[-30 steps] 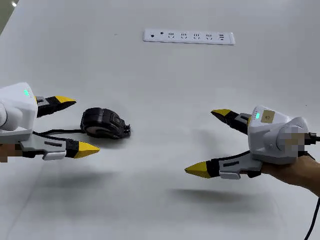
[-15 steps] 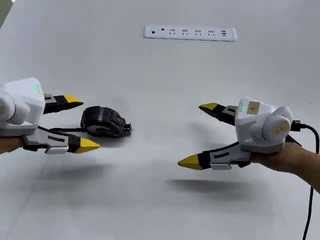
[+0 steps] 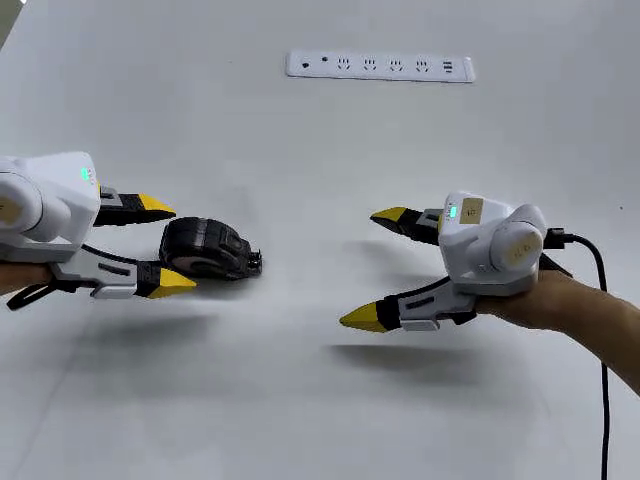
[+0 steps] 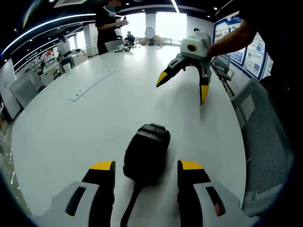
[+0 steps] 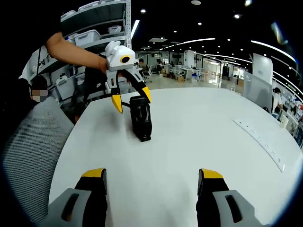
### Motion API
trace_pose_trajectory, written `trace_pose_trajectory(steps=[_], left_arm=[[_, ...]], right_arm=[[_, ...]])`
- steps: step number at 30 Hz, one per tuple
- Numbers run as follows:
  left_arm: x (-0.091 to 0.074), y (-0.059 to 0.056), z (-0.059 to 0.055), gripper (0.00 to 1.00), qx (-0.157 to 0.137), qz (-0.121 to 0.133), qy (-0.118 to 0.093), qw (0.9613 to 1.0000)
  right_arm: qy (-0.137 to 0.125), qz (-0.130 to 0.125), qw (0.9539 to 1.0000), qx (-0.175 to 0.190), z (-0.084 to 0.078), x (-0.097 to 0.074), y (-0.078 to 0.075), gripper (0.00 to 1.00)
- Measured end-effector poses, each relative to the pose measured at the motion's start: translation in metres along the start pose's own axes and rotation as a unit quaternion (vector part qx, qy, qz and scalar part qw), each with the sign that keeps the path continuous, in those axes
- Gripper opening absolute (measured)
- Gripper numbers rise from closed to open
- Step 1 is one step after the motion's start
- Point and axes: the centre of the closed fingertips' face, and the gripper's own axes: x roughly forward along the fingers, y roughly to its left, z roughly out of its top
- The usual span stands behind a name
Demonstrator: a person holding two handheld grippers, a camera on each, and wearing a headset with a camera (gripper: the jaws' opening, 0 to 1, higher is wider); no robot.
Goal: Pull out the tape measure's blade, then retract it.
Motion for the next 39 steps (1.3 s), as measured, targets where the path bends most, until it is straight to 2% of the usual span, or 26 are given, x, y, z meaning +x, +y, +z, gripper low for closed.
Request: trace_pose_trajectory(steps=[6,19,23,28,32,39], left_arm=[[0.005,-0.001,-0.005,0.42,0.021,-0.016,0.021,0.9994],[0.011,0.001,-0.005,0.39,0.063,-0.029,0.045,0.9966],[0.013,0.001,-0.007,0.34,0.076,-0.036,0.055,0.9949],[0.014,0.002,-0.008,0.29,0.084,-0.041,0.061,0.9937],[0.015,0.002,-0.007,0.29,0.095,-0.043,0.062,0.9926],[0.015,0.002,-0.008,0.27,0.092,-0.045,0.065,0.9927]], right_arm=[[0.005,0.019,0.9996,-0.021,0.004,0.013,0.002,0.70],[0.024,0.055,0.9953,-0.075,0.012,0.041,0.004,0.52],[0.029,0.064,0.9939,-0.085,0.014,0.049,0.005,0.48],[0.030,0.069,0.9928,-0.094,0.020,0.058,0.003,0.41],[0.032,0.073,0.9915,-0.103,0.025,0.066,0.004,0.38],[0.032,0.089,0.9894,-0.110,0.030,0.079,0.008,0.32]])
